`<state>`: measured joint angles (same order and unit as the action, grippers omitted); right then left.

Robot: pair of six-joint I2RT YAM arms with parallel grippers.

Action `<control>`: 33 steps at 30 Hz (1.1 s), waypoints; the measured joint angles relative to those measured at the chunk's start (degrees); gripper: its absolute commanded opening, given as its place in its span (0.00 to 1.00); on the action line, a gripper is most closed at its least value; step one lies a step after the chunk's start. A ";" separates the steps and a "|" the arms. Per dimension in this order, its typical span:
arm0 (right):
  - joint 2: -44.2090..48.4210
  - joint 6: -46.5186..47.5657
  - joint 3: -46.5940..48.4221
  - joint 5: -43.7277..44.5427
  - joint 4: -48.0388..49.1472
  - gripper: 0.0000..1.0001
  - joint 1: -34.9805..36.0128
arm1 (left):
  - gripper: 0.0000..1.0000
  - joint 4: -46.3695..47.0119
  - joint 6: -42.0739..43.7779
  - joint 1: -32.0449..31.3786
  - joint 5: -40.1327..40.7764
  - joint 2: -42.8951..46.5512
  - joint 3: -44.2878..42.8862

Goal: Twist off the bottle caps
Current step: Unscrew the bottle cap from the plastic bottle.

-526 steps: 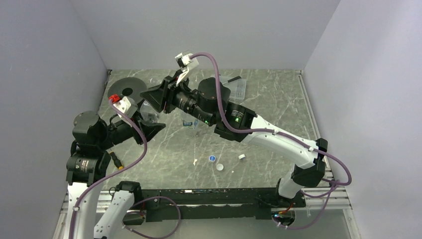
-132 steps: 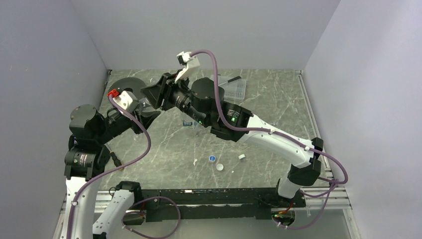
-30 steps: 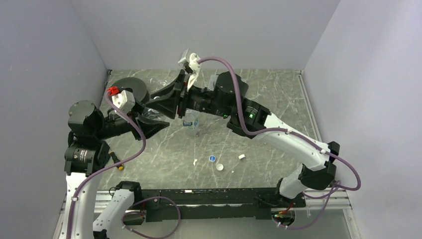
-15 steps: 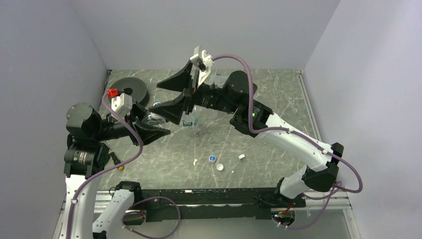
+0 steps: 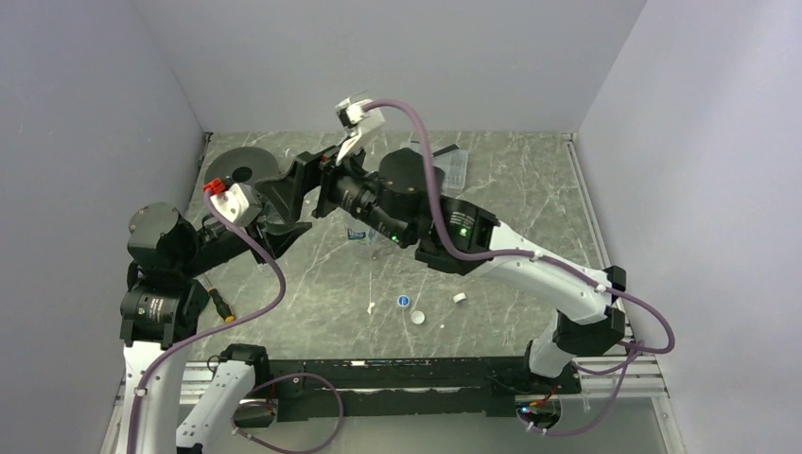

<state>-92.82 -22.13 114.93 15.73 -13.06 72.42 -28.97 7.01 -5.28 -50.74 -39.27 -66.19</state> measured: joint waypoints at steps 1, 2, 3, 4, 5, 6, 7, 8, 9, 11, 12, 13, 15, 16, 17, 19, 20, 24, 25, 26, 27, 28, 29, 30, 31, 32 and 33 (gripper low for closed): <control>-0.63 -0.17 0.11 1.05 -0.94 0.79 0.26 | 0.00 -0.11 0.46 0.00 0.98 0.00 0.00; -1.09 -0.31 0.11 1.86 -1.55 0.73 0.31 | 0.00 -0.20 0.87 0.00 1.81 -0.02 0.00; -1.75 -0.61 0.09 2.69 -2.34 0.69 0.24 | 0.00 -0.28 1.11 0.00 2.95 -0.04 0.00; -2.12 -0.74 0.09 3.28 -2.80 0.65 0.24 | 0.00 -0.35 1.31 0.00 3.87 -0.07 0.00; -2.47 -0.98 0.09 3.78 -3.39 0.62 0.13 | 0.00 -0.46 1.38 0.00 4.61 -0.09 0.00; -2.67 -1.27 0.09 4.07 -3.87 0.60 0.07 | 0.00 -0.50 1.40 0.00 5.31 -0.17 0.00; -2.82 -1.49 0.11 4.39 -4.11 0.56 0.00 | 0.00 -0.50 1.42 0.00 5.92 -0.26 0.00; -2.89 -1.62 0.11 4.66 -4.20 0.53 0.00 | 0.00 -0.52 1.42 0.00 6.47 -0.37 0.00; -2.89 -1.86 0.11 4.79 -4.26 0.49 -0.02 | 0.00 -0.59 1.42 0.00 6.93 -0.50 0.00; -2.89 -2.12 0.20 4.85 -4.24 0.37 0.00 | 0.00 -0.66 1.40 0.00 7.30 -0.76 0.00; -2.89 -2.45 0.20 4.74 -4.17 0.32 0.00 | 0.00 -0.76 1.40 -0.02 7.41 -0.92 0.00; -2.89 -2.60 0.20 4.70 -4.00 0.28 0.00 | 0.00 -0.87 1.38 -0.02 7.50 -1.09 0.00; -2.89 -2.86 0.20 4.81 -4.00 0.21 0.09 | 0.00 -0.85 1.36 -0.04 7.48 -1.29 0.00; -2.89 -2.91 0.20 4.66 -4.00 0.19 0.09 | 0.00 -0.85 1.33 -0.04 7.50 -1.29 -0.02; -2.89 -2.86 0.17 4.57 -3.98 0.18 0.09 | 0.00 -0.87 1.33 -0.04 7.48 -1.33 -0.02; -2.86 -2.34 0.00 4.31 -3.63 0.17 0.07 | 0.00 -0.83 1.09 -0.04 7.04 -1.46 -0.02; -2.75 -1.75 -0.39 3.76 -3.04 0.17 -0.07 | 0.00 -0.81 0.79 -0.04 6.82 -1.49 -0.02; -0.98 1.68 -3.41 -1.57 -0.17 0.17 -1.33 | 0.00 -0.68 -1.68 0.35 2.62 -1.95 -0.07; -0.22 2.69 -4.20 -3.67 0.17 0.17 -1.84 | 0.00 -0.44 -2.75 0.39 0.72 -2.27 -0.15; 0.68 3.63 -5.09 -6.25 0.66 0.17 -2.38 | 0.00 0.24 -4.63 0.44 -1.75 -2.64 -0.22; 1.68 4.39 -6.19 -9.16 1.46 0.17 -3.04 | 0.00 1.05 -6.05 0.44 -3.78 -2.86 -0.26; 2.75 5.27 -7.54 -12.24 2.73 0.17 -3.74 | 0.00 2.25 -8.46 0.44 -6.64 -3.06 -0.26; 3.87 5.86 -9.09 -15.50 4.28 0.17 -4.48 | 0.00 3.32 -10.27 0.44 -8.94 -3.37 -0.26; 4.74 6.16 -10.36 -18.29 5.55 0.18 -5.14 | 0.00 4.50 -12.28 0.39 -11.21 -3.58 -0.26; 5.68 6.29 -12.02 -22.64 7.69 0.21 -6.19 | 0.00 5.49 -14.16 0.31 -13.25 -3.76 -0.26; 6.21 6.21 -13.05 -25.79 9.22 0.29 -6.88 | 0.00 6.29 -15.78 0.26 -14.95 -3.87 -0.26; 6.69 6.03 -14.14 -29.55 11.08 0.36 -7.87 | 0.00 7.02 -17.33 0.20 -16.44 -3.98 -0.26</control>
<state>-86.13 -16.10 100.79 -13.82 -1.98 64.55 -21.96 -10.33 -5.08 -67.18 -43.24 -66.46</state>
